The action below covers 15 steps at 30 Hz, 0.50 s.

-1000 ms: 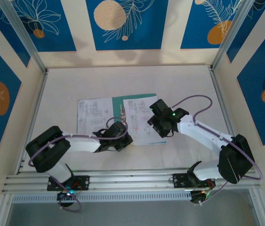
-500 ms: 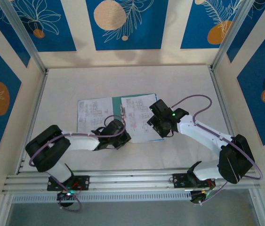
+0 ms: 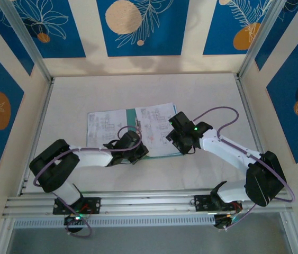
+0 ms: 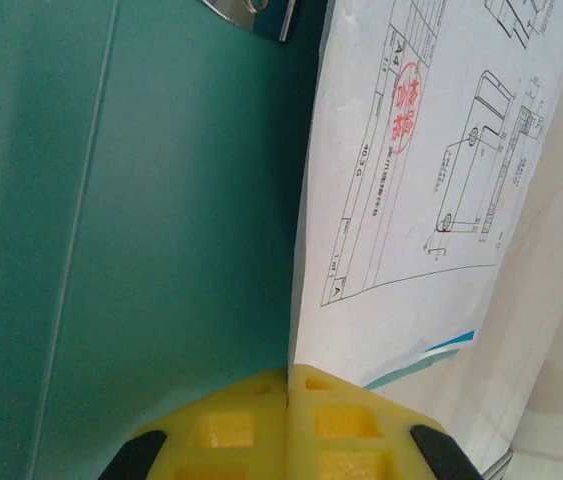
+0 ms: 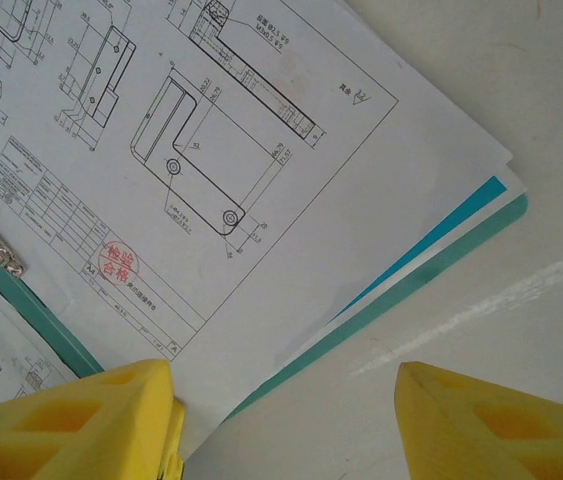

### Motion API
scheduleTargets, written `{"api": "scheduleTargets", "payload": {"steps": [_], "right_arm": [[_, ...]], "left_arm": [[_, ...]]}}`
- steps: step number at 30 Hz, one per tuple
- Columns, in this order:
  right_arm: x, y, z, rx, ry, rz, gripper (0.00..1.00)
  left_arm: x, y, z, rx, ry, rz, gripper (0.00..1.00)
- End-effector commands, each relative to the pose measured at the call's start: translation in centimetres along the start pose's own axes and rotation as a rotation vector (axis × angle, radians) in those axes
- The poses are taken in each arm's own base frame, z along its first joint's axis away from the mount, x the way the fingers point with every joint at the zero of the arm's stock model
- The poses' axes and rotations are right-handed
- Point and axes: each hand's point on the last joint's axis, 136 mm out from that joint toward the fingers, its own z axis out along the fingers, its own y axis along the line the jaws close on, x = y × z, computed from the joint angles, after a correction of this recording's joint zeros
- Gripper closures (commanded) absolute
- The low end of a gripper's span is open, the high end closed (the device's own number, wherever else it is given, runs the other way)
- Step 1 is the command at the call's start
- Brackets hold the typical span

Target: Put the files into the folder

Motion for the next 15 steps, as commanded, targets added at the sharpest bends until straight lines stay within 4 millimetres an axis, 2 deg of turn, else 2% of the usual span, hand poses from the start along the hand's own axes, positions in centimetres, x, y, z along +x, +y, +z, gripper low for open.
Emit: {"api": "scheduleTargets", "payload": {"steps": [1,15], "right_arm": [[-0.2,-0.7,0.4,0.020,-0.004,-0.005,0.39],[-0.1,-1.1,0.6,0.026,0.000,0.000,0.39]], "left_arm": [[-0.7,0.5,0.2,-0.028,-0.019,0.007,1.00],[-0.9,2.2,0.1,-0.060,-0.044,-0.013,1.00]]}}
